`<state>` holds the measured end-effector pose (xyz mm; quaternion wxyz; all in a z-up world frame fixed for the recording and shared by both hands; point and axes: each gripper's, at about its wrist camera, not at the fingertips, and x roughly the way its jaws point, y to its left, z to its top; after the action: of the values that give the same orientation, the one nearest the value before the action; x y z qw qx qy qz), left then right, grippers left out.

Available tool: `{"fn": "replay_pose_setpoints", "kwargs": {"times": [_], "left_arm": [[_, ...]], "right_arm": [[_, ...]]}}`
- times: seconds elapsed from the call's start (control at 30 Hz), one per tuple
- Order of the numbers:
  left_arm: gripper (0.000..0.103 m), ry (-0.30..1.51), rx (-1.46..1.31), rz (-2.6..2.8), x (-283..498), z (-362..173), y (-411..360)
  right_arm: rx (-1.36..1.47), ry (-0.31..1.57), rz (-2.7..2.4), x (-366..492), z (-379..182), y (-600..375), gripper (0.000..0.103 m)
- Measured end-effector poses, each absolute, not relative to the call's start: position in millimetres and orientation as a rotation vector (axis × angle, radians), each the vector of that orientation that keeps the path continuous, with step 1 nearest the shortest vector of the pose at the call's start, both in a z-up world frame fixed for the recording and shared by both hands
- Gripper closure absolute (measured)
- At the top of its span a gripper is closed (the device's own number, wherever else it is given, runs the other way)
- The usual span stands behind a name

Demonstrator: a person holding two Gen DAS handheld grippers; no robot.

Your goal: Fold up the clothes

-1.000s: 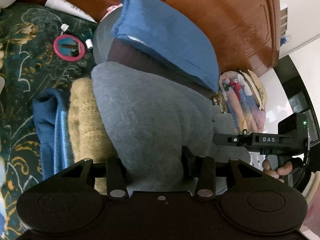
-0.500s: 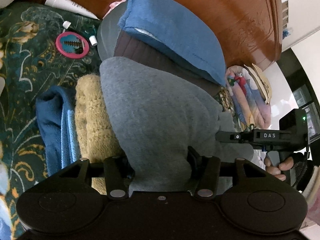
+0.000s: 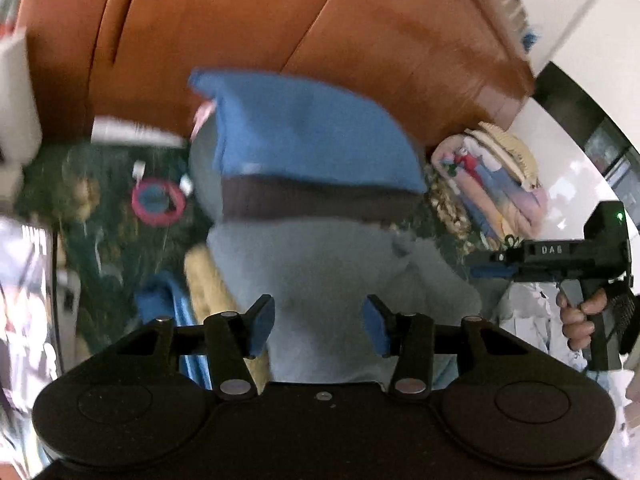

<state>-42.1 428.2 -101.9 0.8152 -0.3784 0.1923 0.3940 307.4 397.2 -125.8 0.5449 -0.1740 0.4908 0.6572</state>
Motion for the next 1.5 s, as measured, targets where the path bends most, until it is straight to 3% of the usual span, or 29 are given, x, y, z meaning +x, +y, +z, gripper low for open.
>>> {"fn": "replay_pose_setpoints", "kwargs": {"times": [0.17,0.4,0.57,0.93,1.13,1.23,1.37,1.5], "left_arm": [[0.055,0.436,-0.773,0.785,-14,-100,433],[0.056,0.523,-0.787,0.789,-2,-130,439],[0.056,0.546,-0.778,0.789,-4,-139,440],[0.056,0.559,-0.792,0.806,0,-123,436],[0.040,0.566,-0.737,0.772,7,-98,405],[0.040,0.599,-0.736,0.757,6,-96,387],[0.036,0.638,-0.738,0.747,3,-95,363],[0.036,0.677,-0.740,0.735,0,-93,339]], "right_arm": [[-0.359,1.122,1.632,284,-112,378,0.088],[-0.497,1.184,1.595,257,-143,374,0.088],[-0.480,1.245,1.510,269,-161,372,0.098],[-0.383,1.267,1.534,265,-153,359,0.094],[-0.349,1.194,1.514,246,-127,324,0.094],[-0.388,1.179,1.499,231,-120,302,0.093],[-0.407,1.174,1.456,218,-115,267,0.081],[-0.405,1.181,1.408,210,-109,232,0.081]]}}
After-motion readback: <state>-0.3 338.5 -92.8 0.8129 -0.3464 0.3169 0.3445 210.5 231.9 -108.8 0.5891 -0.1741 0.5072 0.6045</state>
